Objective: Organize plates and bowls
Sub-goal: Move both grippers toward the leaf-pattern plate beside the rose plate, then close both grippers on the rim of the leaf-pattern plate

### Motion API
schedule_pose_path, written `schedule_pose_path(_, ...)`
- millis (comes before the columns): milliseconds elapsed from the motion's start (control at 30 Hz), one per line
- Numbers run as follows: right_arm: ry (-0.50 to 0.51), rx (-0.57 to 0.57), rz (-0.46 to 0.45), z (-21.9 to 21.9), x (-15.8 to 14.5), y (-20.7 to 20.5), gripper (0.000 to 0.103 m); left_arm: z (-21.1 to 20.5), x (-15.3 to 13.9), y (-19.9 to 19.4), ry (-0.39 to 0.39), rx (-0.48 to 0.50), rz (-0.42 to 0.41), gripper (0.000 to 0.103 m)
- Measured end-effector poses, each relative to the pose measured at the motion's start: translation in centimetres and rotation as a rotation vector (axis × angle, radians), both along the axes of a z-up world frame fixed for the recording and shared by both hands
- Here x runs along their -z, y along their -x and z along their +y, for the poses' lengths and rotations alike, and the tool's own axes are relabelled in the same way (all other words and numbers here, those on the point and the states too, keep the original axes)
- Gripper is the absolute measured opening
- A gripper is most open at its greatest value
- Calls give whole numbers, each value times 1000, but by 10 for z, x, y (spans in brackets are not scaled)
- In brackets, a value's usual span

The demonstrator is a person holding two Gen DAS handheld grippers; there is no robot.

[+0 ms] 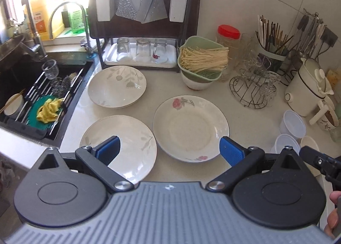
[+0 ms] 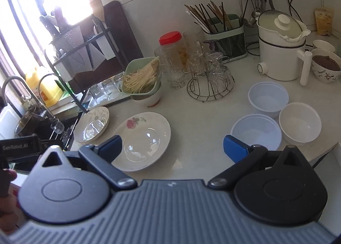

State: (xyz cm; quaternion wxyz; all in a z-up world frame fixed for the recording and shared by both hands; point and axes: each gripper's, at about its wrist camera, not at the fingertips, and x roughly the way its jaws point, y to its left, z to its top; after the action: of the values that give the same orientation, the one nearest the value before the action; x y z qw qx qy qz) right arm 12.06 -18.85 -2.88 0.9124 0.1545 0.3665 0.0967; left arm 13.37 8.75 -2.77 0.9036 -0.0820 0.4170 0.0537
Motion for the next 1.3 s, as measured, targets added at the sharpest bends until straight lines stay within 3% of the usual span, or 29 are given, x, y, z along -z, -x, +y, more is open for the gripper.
schedule_pose_path(233,39,67,-52,67,4,-15,103,77,21,-34,30,80,1,101)
schedule_pose_path(433,19,81,-32,113,9,-28,103,134,32,-58,70,103,6,101)
schedule_pose_path(700,22,0,-30,177,22,-34,103,185,56,-65,35,163,28,101)
schedule_pose_path(933,93,-53,-10,219,45,-38,103,220,90,-69,82,147,114,101)
schedule_pose_path(1200,83,-92,116,241,76,-57,85,251,119,-79,83,137,187,101)
schedule_pose_path(1300,132,-93,151,247,83,-59,80,258,129,-79,131,140,218,101)
